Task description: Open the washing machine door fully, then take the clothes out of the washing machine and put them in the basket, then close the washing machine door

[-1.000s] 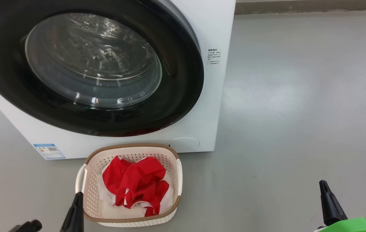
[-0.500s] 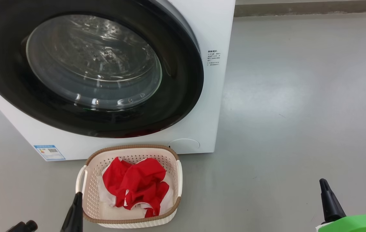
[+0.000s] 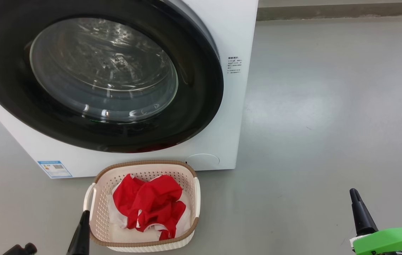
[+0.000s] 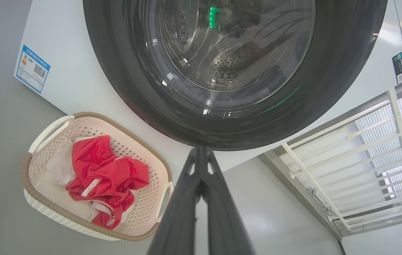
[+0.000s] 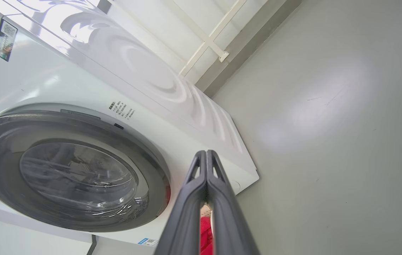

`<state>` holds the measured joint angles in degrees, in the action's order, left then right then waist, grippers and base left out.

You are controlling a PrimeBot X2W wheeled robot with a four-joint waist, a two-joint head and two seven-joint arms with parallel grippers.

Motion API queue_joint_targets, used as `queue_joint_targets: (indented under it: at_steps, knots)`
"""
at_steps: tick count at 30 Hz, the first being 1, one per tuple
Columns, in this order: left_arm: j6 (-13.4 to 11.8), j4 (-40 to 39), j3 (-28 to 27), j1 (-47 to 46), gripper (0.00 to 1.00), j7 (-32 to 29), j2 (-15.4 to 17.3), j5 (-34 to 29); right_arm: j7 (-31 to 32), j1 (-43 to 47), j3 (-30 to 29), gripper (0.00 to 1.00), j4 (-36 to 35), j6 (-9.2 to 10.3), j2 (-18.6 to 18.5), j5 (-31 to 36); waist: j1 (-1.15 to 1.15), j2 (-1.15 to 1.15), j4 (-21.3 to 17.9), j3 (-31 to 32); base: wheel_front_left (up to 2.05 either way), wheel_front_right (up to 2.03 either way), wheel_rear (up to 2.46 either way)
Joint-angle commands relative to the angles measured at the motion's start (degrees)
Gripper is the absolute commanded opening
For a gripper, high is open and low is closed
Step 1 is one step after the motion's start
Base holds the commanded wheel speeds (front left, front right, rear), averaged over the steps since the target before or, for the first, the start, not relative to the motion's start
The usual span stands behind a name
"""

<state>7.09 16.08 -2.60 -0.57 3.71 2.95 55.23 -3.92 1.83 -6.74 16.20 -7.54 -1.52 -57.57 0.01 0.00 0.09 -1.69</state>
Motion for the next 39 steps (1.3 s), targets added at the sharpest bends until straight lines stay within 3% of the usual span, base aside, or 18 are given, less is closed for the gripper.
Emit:
queue_joint_targets:
  at_steps: [1,39]
  knots:
    - [0.21,-1.40,-1.53,-2.76,0.00,-0.36,0.59,1.35,0.40,-2.49,0.37,0.00,-1.53,0.02,-1.02,-1.39,-0.01,0.00,0.00,0.03,0.00,0.00,0.00]
    - [0.33,-1.65,-3.14,-4.80,0.00,-6.79,0.16,24.42,6.82,-6.24,0.37,0.00,-1.81,0.04,-1.35,-23.05,-0.01,0.00,-0.06,1.06,0.00,0.00,0.00]
